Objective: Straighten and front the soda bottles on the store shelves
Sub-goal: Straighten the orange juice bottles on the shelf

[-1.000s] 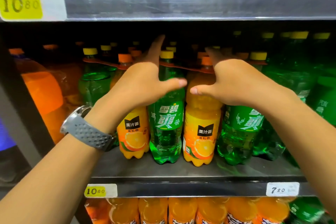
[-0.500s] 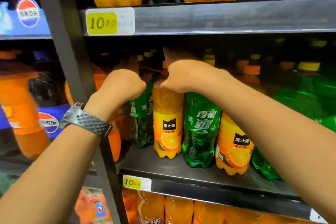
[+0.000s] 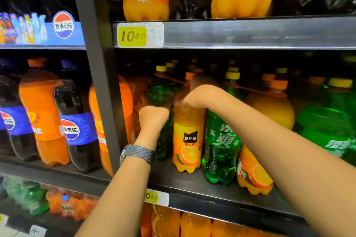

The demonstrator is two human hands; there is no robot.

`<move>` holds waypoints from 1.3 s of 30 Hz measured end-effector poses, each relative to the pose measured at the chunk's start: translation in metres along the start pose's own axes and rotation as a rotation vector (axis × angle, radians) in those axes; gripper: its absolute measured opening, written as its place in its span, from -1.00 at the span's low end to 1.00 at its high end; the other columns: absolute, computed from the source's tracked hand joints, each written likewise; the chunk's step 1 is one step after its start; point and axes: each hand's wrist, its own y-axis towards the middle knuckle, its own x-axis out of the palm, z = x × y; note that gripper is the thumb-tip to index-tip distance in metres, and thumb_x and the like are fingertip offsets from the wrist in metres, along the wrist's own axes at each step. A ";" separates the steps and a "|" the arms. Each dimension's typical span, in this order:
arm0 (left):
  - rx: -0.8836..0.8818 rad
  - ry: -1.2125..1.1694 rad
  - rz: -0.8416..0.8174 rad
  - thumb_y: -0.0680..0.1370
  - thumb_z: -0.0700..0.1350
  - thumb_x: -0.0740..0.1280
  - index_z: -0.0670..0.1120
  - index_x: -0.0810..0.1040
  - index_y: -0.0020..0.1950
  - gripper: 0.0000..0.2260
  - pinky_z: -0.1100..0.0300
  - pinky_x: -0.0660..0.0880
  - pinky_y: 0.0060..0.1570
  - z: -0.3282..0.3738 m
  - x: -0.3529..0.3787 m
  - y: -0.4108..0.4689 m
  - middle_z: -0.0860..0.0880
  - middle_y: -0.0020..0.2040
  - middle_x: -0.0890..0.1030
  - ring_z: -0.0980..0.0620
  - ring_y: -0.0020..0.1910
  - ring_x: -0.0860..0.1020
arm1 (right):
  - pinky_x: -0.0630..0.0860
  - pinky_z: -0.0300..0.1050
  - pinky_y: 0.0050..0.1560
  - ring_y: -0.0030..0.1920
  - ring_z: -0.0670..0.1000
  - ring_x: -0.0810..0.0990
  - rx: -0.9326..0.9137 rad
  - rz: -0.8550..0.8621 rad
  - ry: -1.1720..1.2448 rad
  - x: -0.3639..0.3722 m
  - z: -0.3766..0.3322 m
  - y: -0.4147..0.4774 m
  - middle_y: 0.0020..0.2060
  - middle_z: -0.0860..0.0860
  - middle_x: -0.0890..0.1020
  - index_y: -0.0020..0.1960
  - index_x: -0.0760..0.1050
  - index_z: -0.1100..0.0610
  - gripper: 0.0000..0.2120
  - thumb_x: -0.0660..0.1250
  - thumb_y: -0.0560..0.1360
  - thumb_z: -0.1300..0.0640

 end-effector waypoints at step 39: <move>0.570 1.175 -0.144 0.38 0.27 0.40 -0.12 0.44 -0.23 -0.55 0.15 0.30 -0.43 0.090 -0.058 -0.015 -0.03 -0.38 0.39 -0.01 -0.41 0.37 | 0.30 0.06 0.32 0.40 0.23 0.31 -0.091 -0.115 -0.284 -0.030 -0.002 0.004 0.44 0.15 0.29 0.52 0.12 0.17 -0.15 0.34 0.43 -0.26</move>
